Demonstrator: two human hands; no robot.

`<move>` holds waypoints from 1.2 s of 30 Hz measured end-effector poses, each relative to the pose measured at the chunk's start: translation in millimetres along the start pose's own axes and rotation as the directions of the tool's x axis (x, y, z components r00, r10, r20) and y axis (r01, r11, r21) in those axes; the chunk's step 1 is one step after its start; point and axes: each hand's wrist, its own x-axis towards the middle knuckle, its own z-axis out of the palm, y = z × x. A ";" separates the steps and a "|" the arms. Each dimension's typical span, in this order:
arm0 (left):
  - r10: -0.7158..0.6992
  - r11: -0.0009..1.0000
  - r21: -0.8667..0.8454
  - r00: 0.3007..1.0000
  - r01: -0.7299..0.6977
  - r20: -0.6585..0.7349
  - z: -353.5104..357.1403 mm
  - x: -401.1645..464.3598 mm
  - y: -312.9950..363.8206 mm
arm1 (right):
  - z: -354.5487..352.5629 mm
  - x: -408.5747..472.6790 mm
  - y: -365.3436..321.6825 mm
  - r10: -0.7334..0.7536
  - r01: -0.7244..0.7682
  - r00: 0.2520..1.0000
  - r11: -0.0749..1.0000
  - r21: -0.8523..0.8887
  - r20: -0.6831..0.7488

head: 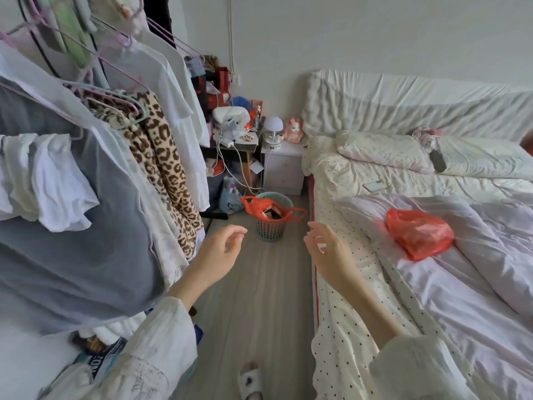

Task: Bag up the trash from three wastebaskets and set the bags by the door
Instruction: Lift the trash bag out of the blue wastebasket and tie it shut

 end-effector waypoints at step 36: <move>-0.649 0.729 0.110 0.631 0.676 0.424 232.7 709.7 -340.8 | 215.5 753.5 343.2 0.769 -0.882 0.470 0.427 0.198 0.433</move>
